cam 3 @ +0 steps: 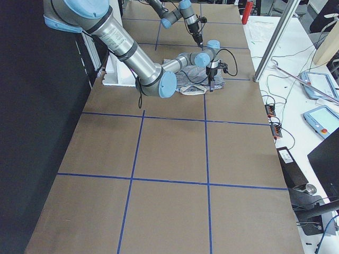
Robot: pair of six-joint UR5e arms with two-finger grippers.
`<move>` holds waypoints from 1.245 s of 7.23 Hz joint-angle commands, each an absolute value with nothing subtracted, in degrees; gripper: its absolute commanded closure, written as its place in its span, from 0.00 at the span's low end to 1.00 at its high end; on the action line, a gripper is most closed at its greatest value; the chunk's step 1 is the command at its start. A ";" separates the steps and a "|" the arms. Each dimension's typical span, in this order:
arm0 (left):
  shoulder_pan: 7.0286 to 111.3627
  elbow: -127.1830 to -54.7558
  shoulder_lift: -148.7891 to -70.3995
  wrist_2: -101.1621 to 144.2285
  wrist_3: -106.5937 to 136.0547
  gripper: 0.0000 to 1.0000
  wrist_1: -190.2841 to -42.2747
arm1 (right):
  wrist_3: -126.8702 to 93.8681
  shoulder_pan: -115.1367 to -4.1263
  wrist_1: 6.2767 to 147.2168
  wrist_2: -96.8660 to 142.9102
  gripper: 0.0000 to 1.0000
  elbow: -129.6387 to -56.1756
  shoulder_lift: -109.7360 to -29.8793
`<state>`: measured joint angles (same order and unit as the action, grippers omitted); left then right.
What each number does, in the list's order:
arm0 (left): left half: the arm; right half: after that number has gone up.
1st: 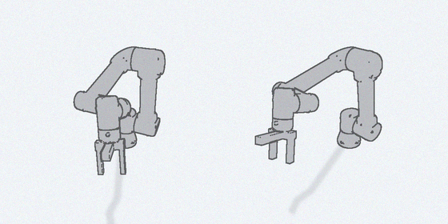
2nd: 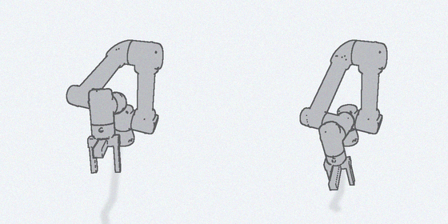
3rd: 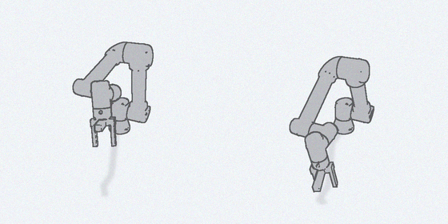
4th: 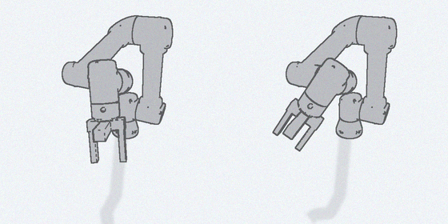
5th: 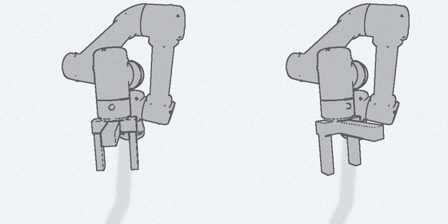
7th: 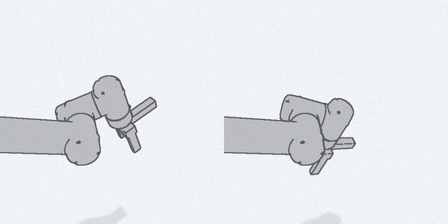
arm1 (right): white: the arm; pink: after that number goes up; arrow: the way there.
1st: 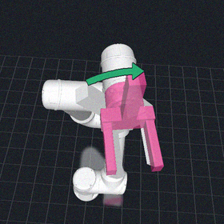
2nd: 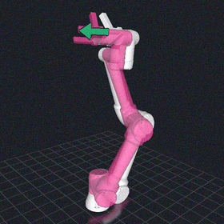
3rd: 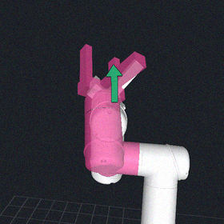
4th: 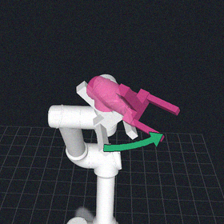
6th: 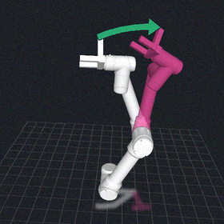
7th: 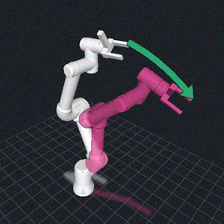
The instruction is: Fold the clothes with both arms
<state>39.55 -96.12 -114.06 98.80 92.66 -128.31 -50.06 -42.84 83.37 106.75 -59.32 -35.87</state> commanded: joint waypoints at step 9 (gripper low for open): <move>39.38 -97.03 -114.26 100.28 92.72 0.51 -128.41 | -118.89 -14.44 85.69 85.28 0.30 -101.86 -58.96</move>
<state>39.45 -97.04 -114.17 100.25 92.72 -128.40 -114.05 -18.08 85.65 88.98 -101.56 -57.71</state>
